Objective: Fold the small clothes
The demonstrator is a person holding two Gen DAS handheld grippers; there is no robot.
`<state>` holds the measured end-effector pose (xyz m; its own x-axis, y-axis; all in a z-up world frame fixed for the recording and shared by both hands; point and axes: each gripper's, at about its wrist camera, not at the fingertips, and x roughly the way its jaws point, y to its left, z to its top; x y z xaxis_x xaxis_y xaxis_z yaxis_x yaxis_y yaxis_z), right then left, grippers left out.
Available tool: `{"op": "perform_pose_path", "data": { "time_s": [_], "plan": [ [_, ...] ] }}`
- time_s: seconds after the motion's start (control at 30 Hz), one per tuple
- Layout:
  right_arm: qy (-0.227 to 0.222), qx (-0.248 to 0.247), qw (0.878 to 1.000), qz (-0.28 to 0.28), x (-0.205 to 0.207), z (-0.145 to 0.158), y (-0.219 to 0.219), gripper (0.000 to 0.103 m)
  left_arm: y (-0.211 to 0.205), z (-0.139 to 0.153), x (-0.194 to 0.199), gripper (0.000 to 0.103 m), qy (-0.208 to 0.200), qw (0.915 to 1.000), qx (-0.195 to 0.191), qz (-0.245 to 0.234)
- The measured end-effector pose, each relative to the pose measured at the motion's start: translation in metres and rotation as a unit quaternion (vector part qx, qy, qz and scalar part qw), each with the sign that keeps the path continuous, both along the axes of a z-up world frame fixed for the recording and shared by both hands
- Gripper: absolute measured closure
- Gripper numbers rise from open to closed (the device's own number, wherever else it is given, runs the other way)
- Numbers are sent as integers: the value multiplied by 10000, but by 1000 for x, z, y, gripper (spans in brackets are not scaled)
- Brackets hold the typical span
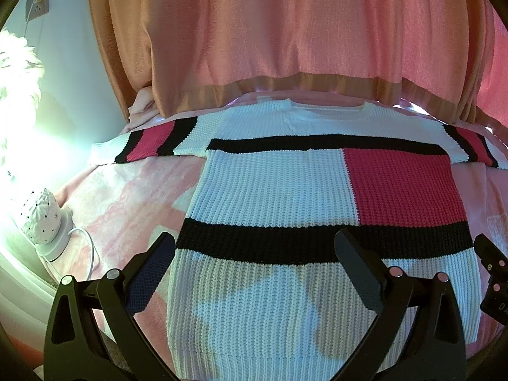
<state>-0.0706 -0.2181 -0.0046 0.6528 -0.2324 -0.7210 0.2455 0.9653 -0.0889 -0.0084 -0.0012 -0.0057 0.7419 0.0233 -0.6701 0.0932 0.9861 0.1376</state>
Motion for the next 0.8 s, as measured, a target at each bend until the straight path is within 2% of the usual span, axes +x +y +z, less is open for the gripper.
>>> {"op": "perform_pose_path", "data": {
  "time_s": [0.8],
  "plan": [
    [12, -3, 10000, 17, 0, -2, 1, 7, -1, -1, 2, 5, -17, 10000, 38, -1]
  ]
}}
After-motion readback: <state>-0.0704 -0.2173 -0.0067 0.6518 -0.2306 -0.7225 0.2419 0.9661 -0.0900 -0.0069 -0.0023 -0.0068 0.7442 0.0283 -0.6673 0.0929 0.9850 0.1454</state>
